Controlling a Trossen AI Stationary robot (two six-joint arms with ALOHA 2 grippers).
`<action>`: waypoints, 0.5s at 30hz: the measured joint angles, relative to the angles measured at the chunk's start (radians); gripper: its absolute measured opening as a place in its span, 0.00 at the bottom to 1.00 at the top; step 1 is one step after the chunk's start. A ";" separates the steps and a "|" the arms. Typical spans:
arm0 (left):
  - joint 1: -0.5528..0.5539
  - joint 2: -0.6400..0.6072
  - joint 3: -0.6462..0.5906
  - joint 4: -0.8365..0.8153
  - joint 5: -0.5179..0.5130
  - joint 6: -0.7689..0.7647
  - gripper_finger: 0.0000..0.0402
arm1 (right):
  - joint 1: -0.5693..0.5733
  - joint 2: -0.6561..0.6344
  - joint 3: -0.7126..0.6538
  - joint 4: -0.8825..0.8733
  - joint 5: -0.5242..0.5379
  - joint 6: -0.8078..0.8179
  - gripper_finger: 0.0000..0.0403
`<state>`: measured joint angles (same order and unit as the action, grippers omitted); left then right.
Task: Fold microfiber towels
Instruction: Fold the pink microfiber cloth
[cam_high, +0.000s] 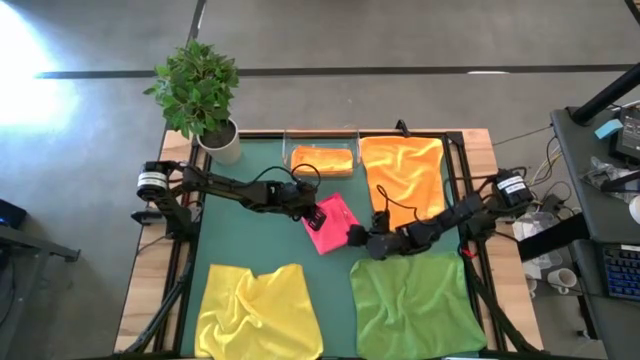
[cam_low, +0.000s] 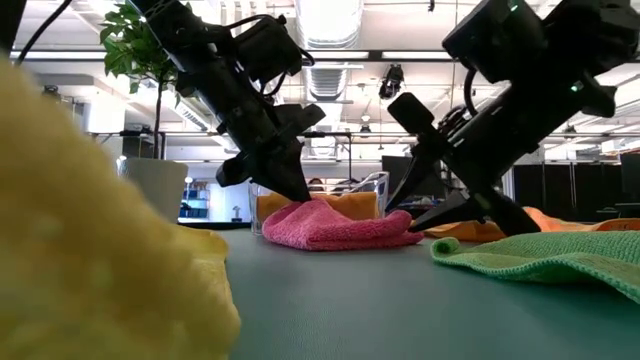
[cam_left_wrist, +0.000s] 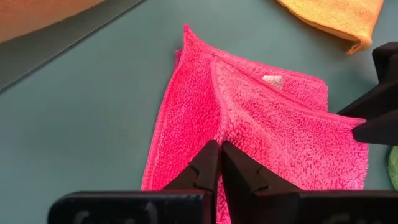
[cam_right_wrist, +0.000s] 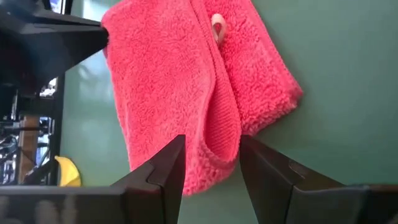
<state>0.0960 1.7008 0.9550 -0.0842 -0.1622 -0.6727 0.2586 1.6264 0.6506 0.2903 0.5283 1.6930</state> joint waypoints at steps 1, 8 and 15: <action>0.000 0.000 0.000 0.000 0.000 0.000 0.00 | -0.008 0.000 0.001 0.001 -0.016 -0.012 0.35; 0.000 0.000 0.000 0.002 0.000 0.004 0.00 | -0.042 0.001 0.039 0.000 -0.111 -0.135 0.26; 0.000 0.000 0.000 0.001 0.000 0.006 0.00 | -0.065 0.001 0.046 -0.013 -0.122 -0.163 0.09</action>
<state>0.0959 1.7008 0.9550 -0.0832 -0.1618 -0.6666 0.1934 1.6276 0.6964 0.2775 0.4067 1.5301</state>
